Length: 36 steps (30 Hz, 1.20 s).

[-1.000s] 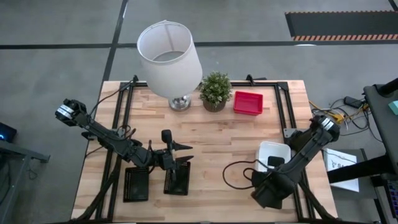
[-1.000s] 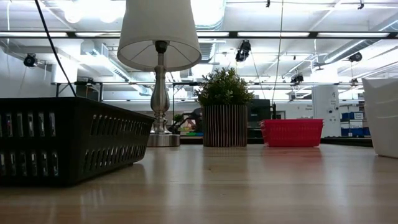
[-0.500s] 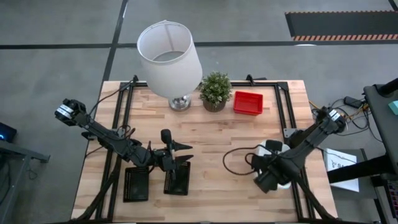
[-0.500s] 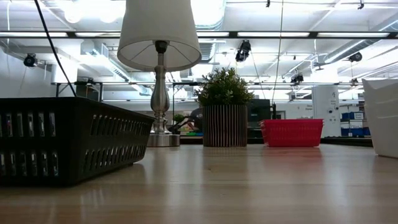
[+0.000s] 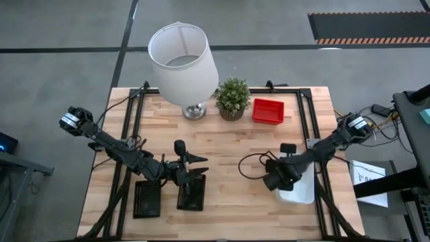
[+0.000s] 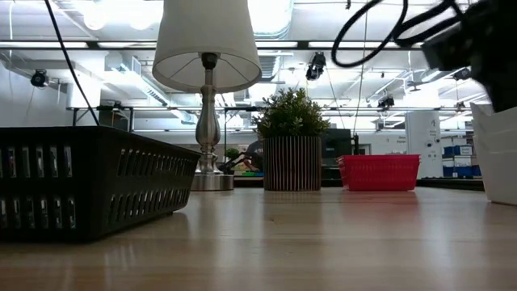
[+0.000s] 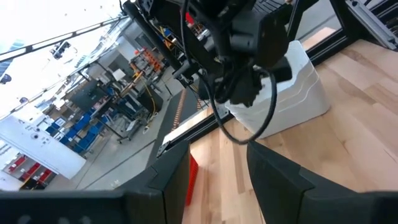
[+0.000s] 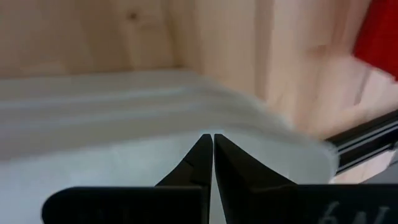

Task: Stack baskets by color
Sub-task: Stack the left white bin on the white bins, then stack the right black bin on the black bins

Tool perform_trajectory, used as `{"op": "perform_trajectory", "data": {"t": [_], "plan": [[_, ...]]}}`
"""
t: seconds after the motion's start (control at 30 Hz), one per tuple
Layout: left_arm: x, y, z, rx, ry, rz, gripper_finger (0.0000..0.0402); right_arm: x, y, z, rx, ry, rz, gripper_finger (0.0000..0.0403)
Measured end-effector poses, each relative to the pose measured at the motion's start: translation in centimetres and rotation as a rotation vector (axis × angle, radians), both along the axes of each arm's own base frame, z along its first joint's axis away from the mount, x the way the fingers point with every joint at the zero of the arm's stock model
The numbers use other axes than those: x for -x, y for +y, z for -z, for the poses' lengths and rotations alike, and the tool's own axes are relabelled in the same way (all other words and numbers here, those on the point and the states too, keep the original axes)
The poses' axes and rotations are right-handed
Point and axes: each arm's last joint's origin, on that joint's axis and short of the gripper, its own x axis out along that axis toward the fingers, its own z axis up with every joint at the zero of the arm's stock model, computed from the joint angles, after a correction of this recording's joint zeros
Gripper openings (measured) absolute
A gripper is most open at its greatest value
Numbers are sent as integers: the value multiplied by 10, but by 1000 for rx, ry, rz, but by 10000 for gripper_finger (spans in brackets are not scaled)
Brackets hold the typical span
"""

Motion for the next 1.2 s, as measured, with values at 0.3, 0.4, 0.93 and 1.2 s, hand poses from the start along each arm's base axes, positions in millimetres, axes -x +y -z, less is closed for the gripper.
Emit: {"op": "perform_trajectory", "data": {"t": [0.3, 0.4, 0.93, 1.2], "plan": [[0, 0, 2, 3, 3, 0, 144, -13, -14, -2, 56, -65, -25, 9], [1, 0, 3, 15, 3, -1, 144, -17, -14, -7, 82, -98, -51, 9], [1, 0, 8, 124, 10, -12, 144, -30, -5, -60, 77, -306, -72, 9], [4, 2, 20, 256, 88, -45, 144, -27, 3, -85, 144, -624, -220, 9]]}}
